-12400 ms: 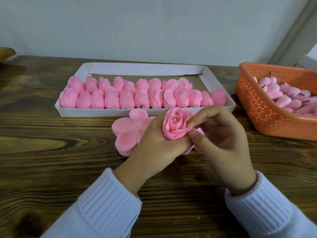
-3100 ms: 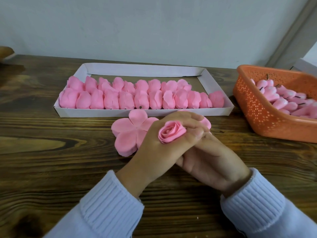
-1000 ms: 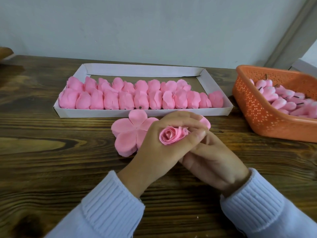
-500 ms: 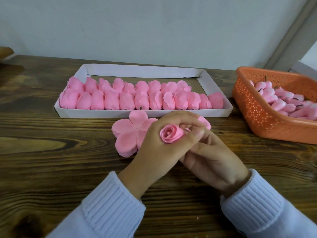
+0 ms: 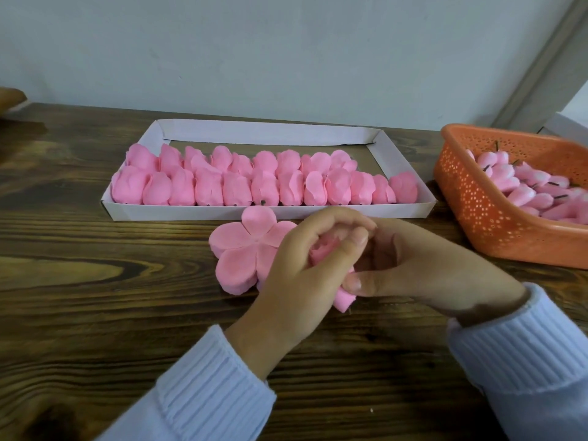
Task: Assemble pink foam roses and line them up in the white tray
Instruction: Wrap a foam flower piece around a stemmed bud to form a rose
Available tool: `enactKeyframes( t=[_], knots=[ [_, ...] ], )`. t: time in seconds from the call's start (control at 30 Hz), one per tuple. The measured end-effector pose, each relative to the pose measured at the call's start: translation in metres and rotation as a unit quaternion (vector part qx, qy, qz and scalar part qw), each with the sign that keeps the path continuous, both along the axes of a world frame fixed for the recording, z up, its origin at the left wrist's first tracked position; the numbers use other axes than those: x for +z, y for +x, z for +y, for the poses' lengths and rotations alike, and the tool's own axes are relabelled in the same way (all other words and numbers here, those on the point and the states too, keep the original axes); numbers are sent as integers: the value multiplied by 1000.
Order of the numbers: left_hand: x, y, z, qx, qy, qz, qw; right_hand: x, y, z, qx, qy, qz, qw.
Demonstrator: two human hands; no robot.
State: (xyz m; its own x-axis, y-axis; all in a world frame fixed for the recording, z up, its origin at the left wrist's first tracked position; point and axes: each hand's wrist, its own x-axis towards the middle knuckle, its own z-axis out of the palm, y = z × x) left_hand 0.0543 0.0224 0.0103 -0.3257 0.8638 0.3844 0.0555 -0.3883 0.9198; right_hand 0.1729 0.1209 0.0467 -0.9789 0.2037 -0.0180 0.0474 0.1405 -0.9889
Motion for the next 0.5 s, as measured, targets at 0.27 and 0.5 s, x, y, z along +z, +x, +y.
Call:
enactKeyframes(
  t=[0.27,0.5],
  knots=[
    [0,-5,3,199,11,-83,976,53,-28,53,25,145,-119,982],
    [-2,-10,4,225,-28,-96,969,34,-70,133,-369,402,-143,826]
  ],
)
